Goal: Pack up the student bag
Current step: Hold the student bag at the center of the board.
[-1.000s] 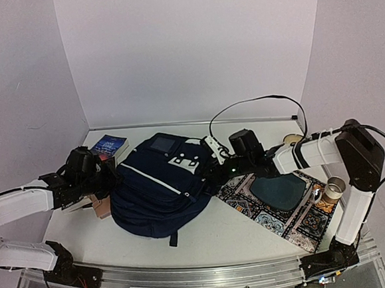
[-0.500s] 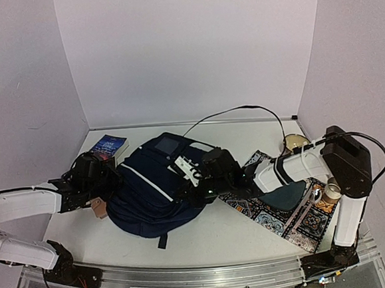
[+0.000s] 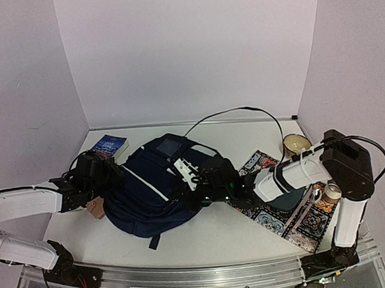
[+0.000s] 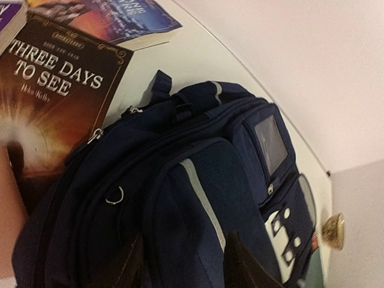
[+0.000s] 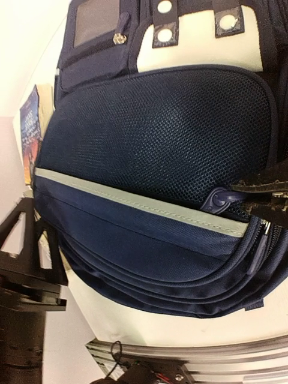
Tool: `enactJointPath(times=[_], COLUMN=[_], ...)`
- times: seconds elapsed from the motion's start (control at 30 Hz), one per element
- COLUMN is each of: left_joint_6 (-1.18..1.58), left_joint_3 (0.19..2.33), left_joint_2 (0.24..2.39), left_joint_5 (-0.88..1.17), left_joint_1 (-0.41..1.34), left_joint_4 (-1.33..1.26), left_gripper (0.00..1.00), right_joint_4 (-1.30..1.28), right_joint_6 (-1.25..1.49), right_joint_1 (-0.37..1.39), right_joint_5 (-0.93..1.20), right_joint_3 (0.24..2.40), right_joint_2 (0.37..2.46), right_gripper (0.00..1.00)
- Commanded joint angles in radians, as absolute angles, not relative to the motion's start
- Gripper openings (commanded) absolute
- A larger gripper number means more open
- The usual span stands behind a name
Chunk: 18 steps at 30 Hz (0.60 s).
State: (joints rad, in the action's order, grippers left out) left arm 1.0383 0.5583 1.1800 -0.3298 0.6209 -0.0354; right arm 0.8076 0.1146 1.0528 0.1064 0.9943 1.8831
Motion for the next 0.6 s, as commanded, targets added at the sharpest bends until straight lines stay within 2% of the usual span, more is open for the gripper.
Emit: enactJointPath(times=[0.0, 0.13, 0.37, 0.57], left_joint_6=[0.806, 0.699, 0.609, 0.574], left_joint_3=[0.615, 0.632, 0.635, 0.632], left_joint_2=[1.152, 1.102, 0.927, 0.927], left_joint_5=[-0.227, -0.172, -0.140, -0.011], left_joint_1=[0.623, 0.655, 0.704, 0.719], left_joint_4=[-0.032, 0.072, 0.239, 0.264], left_gripper=[0.54, 0.64, 0.74, 0.76], right_joint_4=[0.947, 0.954, 0.943, 0.923], right_joint_6=[0.141, 0.134, 0.123, 0.116], right_joint_1=[1.039, 1.039, 1.012, 0.996], right_joint_5=[0.060, 0.019, -0.036, -0.013], right_joint_3=[1.017, 1.017, 1.020, 1.026], right_joint_2=[1.789, 1.764, 1.748, 1.721], right_gripper=[0.00, 0.00, 0.00, 0.00])
